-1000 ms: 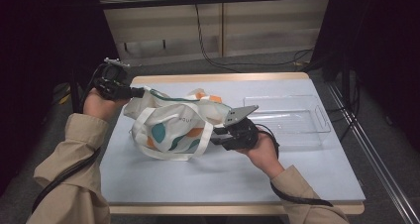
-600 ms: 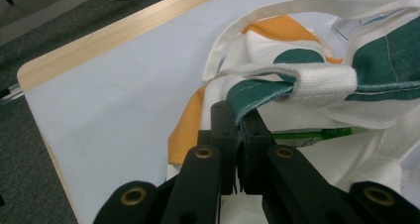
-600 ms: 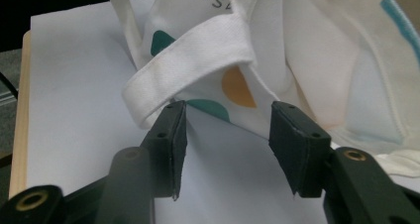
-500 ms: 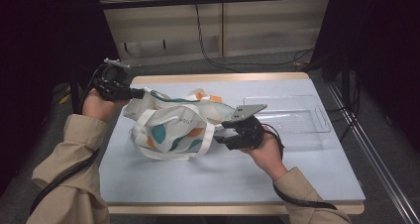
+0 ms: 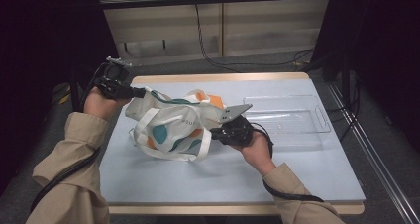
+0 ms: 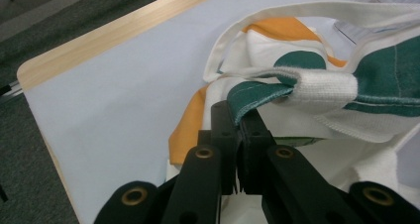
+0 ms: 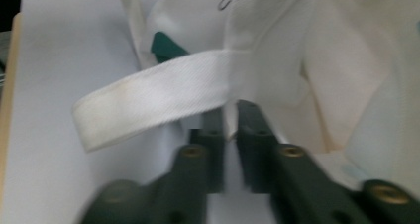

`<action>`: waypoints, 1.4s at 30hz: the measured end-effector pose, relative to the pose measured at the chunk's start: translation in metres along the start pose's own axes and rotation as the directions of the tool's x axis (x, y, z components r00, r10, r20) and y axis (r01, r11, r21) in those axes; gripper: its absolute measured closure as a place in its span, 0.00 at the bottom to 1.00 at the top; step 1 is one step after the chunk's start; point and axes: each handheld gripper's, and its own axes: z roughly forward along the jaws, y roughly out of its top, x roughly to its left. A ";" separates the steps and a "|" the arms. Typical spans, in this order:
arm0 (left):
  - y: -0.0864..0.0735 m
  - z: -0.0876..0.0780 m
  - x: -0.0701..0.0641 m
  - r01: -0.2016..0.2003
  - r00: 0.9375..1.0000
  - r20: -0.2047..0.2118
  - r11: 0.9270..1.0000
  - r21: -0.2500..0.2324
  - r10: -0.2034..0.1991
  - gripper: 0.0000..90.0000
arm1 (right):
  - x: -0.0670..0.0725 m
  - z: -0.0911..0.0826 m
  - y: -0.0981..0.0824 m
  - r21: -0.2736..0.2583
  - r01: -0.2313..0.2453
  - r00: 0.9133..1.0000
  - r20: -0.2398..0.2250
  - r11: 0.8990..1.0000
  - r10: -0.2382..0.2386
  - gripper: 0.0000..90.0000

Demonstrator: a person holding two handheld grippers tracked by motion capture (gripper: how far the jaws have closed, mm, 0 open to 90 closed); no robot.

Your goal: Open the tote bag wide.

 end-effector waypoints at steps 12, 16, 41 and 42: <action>0.005 0.010 0.011 0.049 0.998 -0.026 0.999 0.004 -0.049 0.98 | 0.005 0.000 -0.015 0.031 0.002 0.998 -0.064 1.000 0.000 1.00; 0.006 0.014 0.014 0.051 0.998 -0.038 0.999 0.010 -0.050 0.98 | 0.007 0.000 -0.021 0.041 0.005 0.997 -0.080 0.999 -0.002 1.00; 0.004 0.017 0.014 0.061 0.998 -0.031 0.998 0.000 -0.061 0.98 | 0.019 0.000 -0.025 0.007 0.055 0.998 -0.005 0.998 -0.055 0.50; 0.004 0.016 0.014 0.056 0.998 -0.029 0.998 0.003 -0.056 0.98 | 0.023 0.004 -0.023 0.014 0.071 0.997 0.001 0.997 -0.071 0.41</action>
